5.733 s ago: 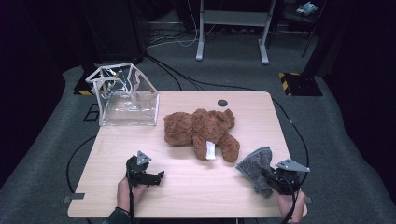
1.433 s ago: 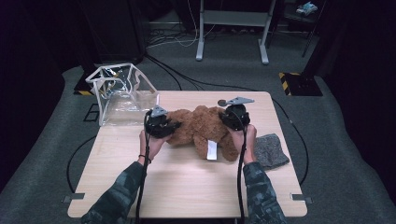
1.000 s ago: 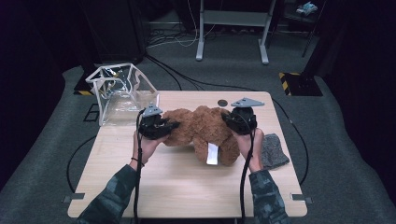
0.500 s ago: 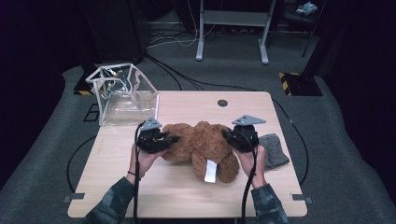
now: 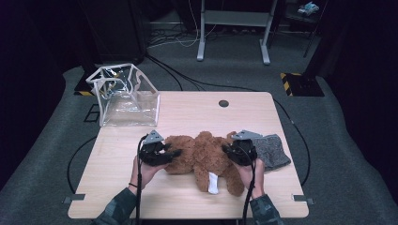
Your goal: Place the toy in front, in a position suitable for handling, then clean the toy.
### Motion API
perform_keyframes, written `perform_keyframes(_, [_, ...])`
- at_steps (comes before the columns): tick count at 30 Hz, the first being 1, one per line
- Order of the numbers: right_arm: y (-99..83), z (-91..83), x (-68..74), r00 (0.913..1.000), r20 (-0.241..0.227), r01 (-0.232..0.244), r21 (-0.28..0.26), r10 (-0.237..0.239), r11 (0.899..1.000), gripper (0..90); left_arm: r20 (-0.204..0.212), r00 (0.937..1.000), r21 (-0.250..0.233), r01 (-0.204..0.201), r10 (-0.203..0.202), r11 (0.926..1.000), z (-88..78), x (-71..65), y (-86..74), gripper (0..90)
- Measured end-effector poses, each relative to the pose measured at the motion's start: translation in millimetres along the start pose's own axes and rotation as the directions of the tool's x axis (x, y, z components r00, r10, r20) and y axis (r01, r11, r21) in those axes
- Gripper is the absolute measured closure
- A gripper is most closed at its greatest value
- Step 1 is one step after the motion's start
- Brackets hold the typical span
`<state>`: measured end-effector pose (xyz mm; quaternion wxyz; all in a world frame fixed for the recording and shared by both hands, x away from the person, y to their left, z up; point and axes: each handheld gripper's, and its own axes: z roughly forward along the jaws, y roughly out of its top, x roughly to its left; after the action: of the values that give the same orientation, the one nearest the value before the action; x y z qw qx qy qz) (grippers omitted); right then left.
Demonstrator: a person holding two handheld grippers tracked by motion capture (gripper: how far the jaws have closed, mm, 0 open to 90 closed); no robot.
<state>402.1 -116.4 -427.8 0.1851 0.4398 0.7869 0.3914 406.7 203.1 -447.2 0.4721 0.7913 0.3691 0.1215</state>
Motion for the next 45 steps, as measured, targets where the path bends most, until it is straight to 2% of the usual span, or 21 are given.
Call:
perform_keyframes(3, [-0.9,-2.2,-0.3,1.0000,0.002,0.006,-0.015,-0.006,1.000,78.7,0.007,1.0000,-0.012,0.006,-0.006,0.9999,-2.4,-0.1,-3.0,36.1])
perform_keyframes(4, [-1.2,-3.0,0.3,1.0000,0.005,0.005,-0.025,-0.005,1.000,77.0,-0.013,0.9999,-0.009,-0.006,0.006,0.9999,-3.2,-0.9,-5.0,32.8])
perform_keyframes(5, [-1.6,-3.8,-0.4,0.9999,0.003,0.010,-0.027,-0.010,1.000,74.4,-0.008,0.9998,-0.007,-0.016,0.016,0.9998,-4.4,-0.9,-6.6,29.4])
perform_keyframes(6, [-1.8,-4.3,-1.4,0.9999,0.003,0.013,-0.028,-0.013,1.000,70.8,-0.015,0.9998,0.001,-0.012,0.012,0.9999,-5.8,-1.8,-8.4,27.4])
perform_keyframes(7, [-2.6,-5.0,-2.3,1.0000,-0.002,0.001,-0.032,-0.001,0.999,66.7,-0.031,0.9991,0.004,-0.028,0.028,0.9996,-7.1,-2.3,-9.8,25.7])
perform_keyframes(9, [-3.6,-6.5,-4.1,0.9999,-0.007,-0.011,-0.033,0.011,0.999,60.1,-0.032,0.9988,0.013,-0.037,0.038,0.9992,-9.6,-2.7,-13.0,24.5])
perform_keyframes(10, [-4.2,-7.7,-6.0,0.9999,0.001,-0.011,-0.034,0.011,0.999,53.4,-0.044,0.9982,0.016,-0.041,0.042,0.9990,-10.9,-2.7,-14.7,24.1])
perform_keyframes(18, [-11.3,-28.9,-22.1,0.9972,0.036,-0.062,-0.101,0.065,0.993,33.8,-0.040,0.9984,0.049,-0.039,0.041,0.9980,-15.6,3.1,-33.2,23.2])
perform_keyframes(20, [-15.5,-34.7,-30.4,0.9957,0.048,-0.073,-0.109,0.079,0.991,28.8,-0.045,0.9981,0.049,-0.040,0.043,0.9980,-15.4,3.2,-37.6,23.8])
perform_keyframes(23, [-24.6,-40.8,-48.6,0.9927,0.030,-0.112,-0.117,0.116,0.987,21.2,-0.042,0.9978,0.061,-0.047,0.050,0.9970,-14.7,3.9,-42.1,25.3])
perform_keyframes(25, [-30.6,-43.1,-60.2,0.9888,0.052,-0.134,-0.107,0.140,0.985,19.2,-0.046,0.9972,0.066,-0.055,0.058,0.9963,-15.0,4.0,-44.3,25.7])
perform_keyframes(27, [-38.2,-44.0,-73.0,0.9831,0.079,-0.159,-0.079,0.165,0.984,17.2,-0.047,0.9976,0.065,-0.048,0.051,0.9967,-14.5,2.9,-47.3,25.9])
perform_keyframes(28, [-42.8,-43.4,-80.4,0.9772,0.108,-0.177,-0.058,0.183,0.982,17.3,-0.046,0.9975,0.071,-0.051,0.054,0.9962,-13.8,2.5,-48.6,26.2])
perform_keyframes(30, [-49.9,-39.5,-92.0,0.9687,0.173,-0.180,-0.004,0.178,0.984,16.8,-0.055,0.9963,0.075,-0.062,0.066,0.9952,-12.6,0.9,-51.7,26.7])
perform_keyframes(33, [-60.1,-31.2,-106.6,0.9498,0.240,-0.220,0.056,0.200,0.974,16.7,-0.073,0.9941,0.069,-0.075,0.080,0.9948,-11.2,-1.3,-57.4,28.3])
perform_keyframes(36, [-67.0,-22.2,-115.3,0.9345,0.282,-0.253,0.098,0.217,0.962,16.4,-0.078,0.9929,0.070,-0.085,0.090,0.9940,-10.7,-2.6,-62.3,30.3])
perform_keyframes(39, [-69.9,-14.5,-120.5,0.9254,0.308,-0.267,0.119,0.220,0.956,15.5,-0.099,0.9878,0.058,-0.115,0.120,0.9917,-10.6,-3.7,-68.4,33.7])
perform_keyframes(41, [-70.0,-9.5,-123.7,0.9210,0.318,-0.276,0.127,0.225,0.953,15.2,-0.099,0.9869,0.053,-0.123,0.127,0.9910,-10.0,-4.2,-72.6,37.0])
perform_keyframes(42, [-69.6,-6.9,-124.4,0.9153,0.326,-0.292,0.132,0.237,0.947,14.7,-0.109,0.9861,0.050,-0.120,0.125,0.9915,-8.9,-4.5,-74.4,37.8])
perform_keyframes(43, [-69.6,-4.7,-126.7,0.9183,0.328,-0.278,0.136,0.222,0.951,14.7,-0.100,0.9882,0.041,-0.113,0.116,0.9928,-7.8,-4.6,-77.5,37.8])
perform_keyframes(45, [-68.6,0.8,-128.5,0.9121,0.346,-0.285,0.149,0.221,0.947,14.2,-0.102,0.9893,0.054,-0.099,0.104,0.9936,-5.2,-4.4,-81.9,36.8])
